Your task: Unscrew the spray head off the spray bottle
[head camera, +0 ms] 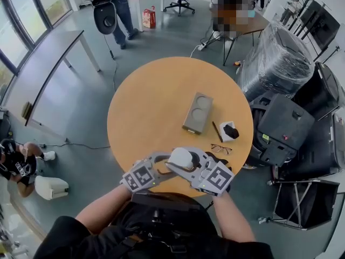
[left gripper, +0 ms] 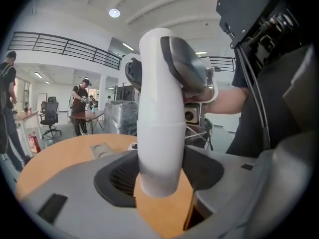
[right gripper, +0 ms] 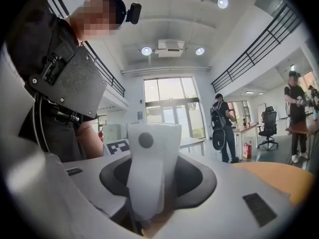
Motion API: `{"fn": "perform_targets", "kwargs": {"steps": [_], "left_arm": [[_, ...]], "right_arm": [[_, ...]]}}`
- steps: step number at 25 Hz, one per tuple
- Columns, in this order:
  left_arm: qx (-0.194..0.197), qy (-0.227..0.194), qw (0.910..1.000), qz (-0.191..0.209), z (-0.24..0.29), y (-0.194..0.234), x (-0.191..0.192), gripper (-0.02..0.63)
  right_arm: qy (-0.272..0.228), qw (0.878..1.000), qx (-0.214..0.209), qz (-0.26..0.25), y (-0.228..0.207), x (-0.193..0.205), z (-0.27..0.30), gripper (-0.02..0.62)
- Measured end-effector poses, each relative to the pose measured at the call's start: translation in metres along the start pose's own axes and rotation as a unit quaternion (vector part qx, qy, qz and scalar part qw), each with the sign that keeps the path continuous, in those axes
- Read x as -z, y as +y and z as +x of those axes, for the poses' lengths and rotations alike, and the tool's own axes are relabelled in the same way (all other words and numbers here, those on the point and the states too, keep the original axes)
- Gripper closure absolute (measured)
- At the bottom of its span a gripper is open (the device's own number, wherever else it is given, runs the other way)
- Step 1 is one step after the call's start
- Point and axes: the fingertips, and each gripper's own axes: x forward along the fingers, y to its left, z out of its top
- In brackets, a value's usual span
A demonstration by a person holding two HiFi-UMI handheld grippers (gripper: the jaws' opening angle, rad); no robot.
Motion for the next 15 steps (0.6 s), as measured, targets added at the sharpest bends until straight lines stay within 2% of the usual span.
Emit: {"fn": "perform_targets", "kwargs": {"steps": [9, 15], "left_arm": [[0.117, -0.034, 0.9922, 0.029, -0.006, -0.02, -0.015, 0.308], [0.177, -0.037, 0.9833, 0.025, -0.01, -0.041, -0.02, 0.318]], "right_arm": [[-0.014, 0.994, -0.111, 0.005, 0.018, -0.012, -0.018, 0.391], [-0.015, 0.986, -0.165, 0.027, 0.034, -0.017, -0.031, 0.391]]}}
